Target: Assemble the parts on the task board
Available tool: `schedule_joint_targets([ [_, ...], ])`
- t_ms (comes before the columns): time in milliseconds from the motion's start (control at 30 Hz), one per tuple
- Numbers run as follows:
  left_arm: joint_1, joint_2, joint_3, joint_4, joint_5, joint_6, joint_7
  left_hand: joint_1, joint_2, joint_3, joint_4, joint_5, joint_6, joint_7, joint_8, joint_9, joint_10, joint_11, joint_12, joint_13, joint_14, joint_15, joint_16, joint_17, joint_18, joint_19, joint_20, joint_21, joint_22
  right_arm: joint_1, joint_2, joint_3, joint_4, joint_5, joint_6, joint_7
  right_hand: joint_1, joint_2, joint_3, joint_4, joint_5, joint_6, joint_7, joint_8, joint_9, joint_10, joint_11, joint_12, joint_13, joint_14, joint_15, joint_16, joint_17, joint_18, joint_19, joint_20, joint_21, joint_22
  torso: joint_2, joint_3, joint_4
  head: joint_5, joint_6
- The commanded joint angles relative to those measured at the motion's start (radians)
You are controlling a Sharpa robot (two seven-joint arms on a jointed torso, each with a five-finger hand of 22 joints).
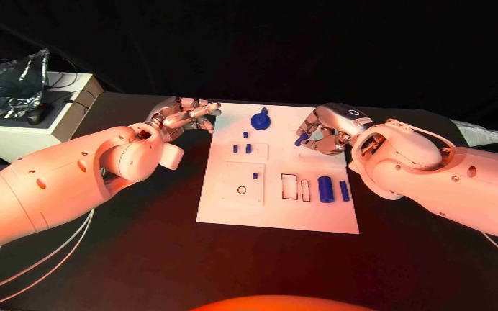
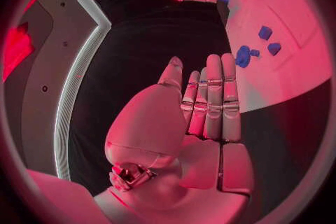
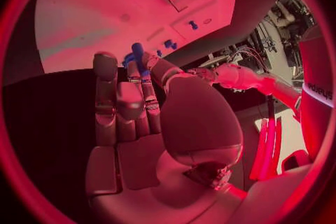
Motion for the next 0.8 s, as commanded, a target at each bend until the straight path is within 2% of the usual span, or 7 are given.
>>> schedule_joint_targets([
  [33, 0.000, 0.004, 0.001, -0.001, 0.005, 0.004, 0.004, 0.003, 0.004, -0.002, 0.005, 0.003, -0.001, 0.005, -0.004, 0.000, 0.001, 0.003, -0.006, 0.000, 0.001, 0.000, 0.004, 0.001, -0.018, 0.002, -0.001, -0.006, 0.001, 0.004, 0.003, 0.002, 0.032, 0.013, -0.035, 0.004, 0.008, 0.018, 0.002, -0.006, 0.000, 0.008, 0.000, 0.001, 0.020, 0.040, -0.034, 0.003, 0.001, 0.000, -0.004, 0.004, 0.003, 0.019, -0.004, -0.008, 0.011, 0.047, 0.001, 0.0001, -0.0035, 0.005, 0.002],
  [200, 0.000, 0.008, 0.001, -0.004, 0.005, 0.005, 0.004, 0.003, 0.004, -0.002, 0.005, 0.003, -0.001, 0.005, -0.004, 0.000, 0.001, 0.003, -0.006, 0.000, 0.001, 0.000, 0.004, 0.001, -0.018, 0.002, -0.001, -0.006, 0.001, 0.001, 0.048, -0.005, 0.061, -0.009, -0.023, 0.015, 0.009, 0.019, 0.003, -0.006, -0.001, 0.007, 0.001, 0.001, 0.020, 0.039, -0.033, 0.003, 0.001, 0.000, -0.004, 0.004, 0.004, 0.019, -0.006, -0.008, 0.009, 0.047, 0.000, 0.0014, -0.0025, 0.011, 0.002],
  [267, 0.000, 0.010, 0.001, -0.005, 0.005, 0.005, 0.004, 0.003, 0.004, -0.002, 0.005, 0.003, -0.001, 0.005, -0.004, 0.000, 0.001, 0.003, -0.006, 0.000, 0.001, 0.000, 0.004, 0.001, -0.018, 0.002, -0.001, -0.006, 0.001, -0.004, 0.072, -0.009, 0.066, -0.037, -0.016, 0.019, 0.009, 0.020, 0.003, -0.007, 0.000, 0.006, 0.001, 0.001, 0.020, 0.038, -0.033, 0.003, 0.001, -0.001, -0.004, 0.003, 0.003, 0.019, -0.007, -0.007, 0.006, 0.046, 0.000, 0.0008, -0.0011, 0.017, 0.003],
  [433, 0.000, 0.018, 0.001, -0.006, 0.005, 0.007, 0.004, 0.003, 0.004, -0.002, 0.005, 0.003, -0.001, 0.005, -0.004, 0.000, 0.001, 0.003, -0.006, 0.000, 0.001, 0.000, 0.004, 0.001, -0.018, 0.002, -0.001, -0.006, 0.001, -0.021, 0.133, -0.016, 0.068, -0.092, -0.001, 0.028, 0.010, 0.020, 0.003, -0.007, -0.001, 0.006, 0.001, 0.001, 0.020, 0.037, -0.033, 0.003, 0.001, -0.001, -0.004, 0.002, 0.001, 0.020, -0.009, -0.007, 0.006, 0.046, -0.001, -0.0020, 0.0023, 0.020, 0.002],
  [567, 0.000, 0.021, 0.001, -0.007, 0.005, 0.008, 0.004, 0.002, 0.003, -0.002, 0.006, 0.003, 0.000, 0.004, -0.004, 0.000, 0.001, 0.003, -0.005, 0.000, 0.001, 0.000, 0.004, 0.001, -0.017, 0.002, -0.001, -0.007, 0.002, -0.034, 0.173, -0.023, 0.058, -0.114, 0.010, 0.034, 0.010, 0.020, 0.004, -0.008, -0.001, 0.006, 0.001, 0.001, 0.020, 0.037, -0.033, 0.003, 0.001, -0.001, -0.003, 0.002, 0.001, 0.020, -0.009, -0.007, 0.005, 0.045, -0.003, -0.0043, 0.0028, 0.032, -0.001],
  [667, 0.000, 0.023, 0.001, -0.007, 0.005, 0.008, 0.004, 0.002, 0.003, -0.002, 0.006, 0.003, 0.000, 0.004, -0.004, 0.000, 0.001, 0.003, -0.005, 0.000, 0.001, 0.000, 0.004, 0.001, -0.017, 0.002, -0.001, -0.007, 0.002, -0.046, 0.200, -0.029, 0.048, -0.122, 0.020, 0.038, 0.010, 0.021, 0.004, -0.009, 0.000, 0.005, 0.002, 0.001, 0.020, 0.037, -0.032, 0.003, 0.001, -0.001, -0.003, 0.000, 0.000, 0.020, -0.010, -0.007, 0.005, 0.045, -0.001, -0.0036, 0.0021, 0.044, -0.003],
  [800, 0.000, 0.023, 0.001, -0.006, 0.005, 0.007, 0.004, 0.002, 0.003, -0.002, 0.006, 0.003, 0.000, 0.004, -0.004, 0.000, 0.001, 0.003, -0.005, 0.000, 0.001, 0.000, 0.004, 0.001, -0.017, 0.002, -0.001, -0.007, 0.002, -0.062, 0.227, -0.035, 0.036, -0.127, 0.042, 0.043, 0.010, 0.022, 0.005, -0.010, 0.000, 0.004, 0.003, 0.001, 0.020, 0.036, -0.032, 0.003, 0.001, -0.001, -0.003, -0.001, -0.001, 0.021, -0.012, -0.007, 0.002, 0.044, 0.002, -0.0019, 0.0009, 0.052, -0.004],
])
